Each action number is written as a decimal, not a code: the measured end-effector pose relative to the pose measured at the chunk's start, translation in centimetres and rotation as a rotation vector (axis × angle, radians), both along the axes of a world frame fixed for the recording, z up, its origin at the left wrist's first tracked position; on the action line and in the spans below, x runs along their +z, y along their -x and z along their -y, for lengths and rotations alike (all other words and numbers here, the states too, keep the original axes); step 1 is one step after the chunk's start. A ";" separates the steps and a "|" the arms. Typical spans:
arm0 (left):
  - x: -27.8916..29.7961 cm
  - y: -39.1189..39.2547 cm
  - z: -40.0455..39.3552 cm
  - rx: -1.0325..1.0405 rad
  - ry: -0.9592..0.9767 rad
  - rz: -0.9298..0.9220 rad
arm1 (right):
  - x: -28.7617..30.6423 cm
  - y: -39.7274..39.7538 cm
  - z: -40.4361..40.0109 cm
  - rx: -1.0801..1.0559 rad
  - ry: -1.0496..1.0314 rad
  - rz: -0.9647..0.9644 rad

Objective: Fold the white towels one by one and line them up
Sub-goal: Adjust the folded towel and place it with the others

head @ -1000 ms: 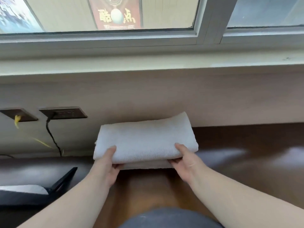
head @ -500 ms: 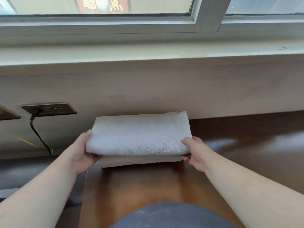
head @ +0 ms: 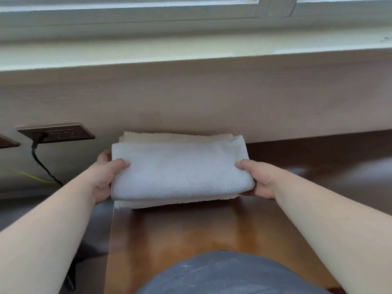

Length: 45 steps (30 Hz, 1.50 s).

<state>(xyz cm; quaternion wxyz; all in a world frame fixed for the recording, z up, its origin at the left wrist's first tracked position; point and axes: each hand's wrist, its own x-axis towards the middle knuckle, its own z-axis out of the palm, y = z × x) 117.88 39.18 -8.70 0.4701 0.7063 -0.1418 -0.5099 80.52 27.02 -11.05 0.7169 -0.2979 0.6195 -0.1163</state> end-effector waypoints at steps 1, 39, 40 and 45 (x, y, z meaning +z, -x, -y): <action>-0.1 0.1 0.2 0.009 -0.024 0.006 | 0.0 0.0 0.1 0.008 -0.002 -0.008; -2.8 -1.2 3.4 -0.019 -0.257 0.404 | 0.6 -1.1 3.4 0.167 0.399 -0.353; -2.9 -1.2 3.4 -0.047 -0.283 0.488 | 0.4 -0.8 3.1 0.198 0.367 -0.377; -2.1 0.4 4.0 -0.013 -0.421 0.612 | -0.3 -0.8 2.0 0.155 0.283 -0.325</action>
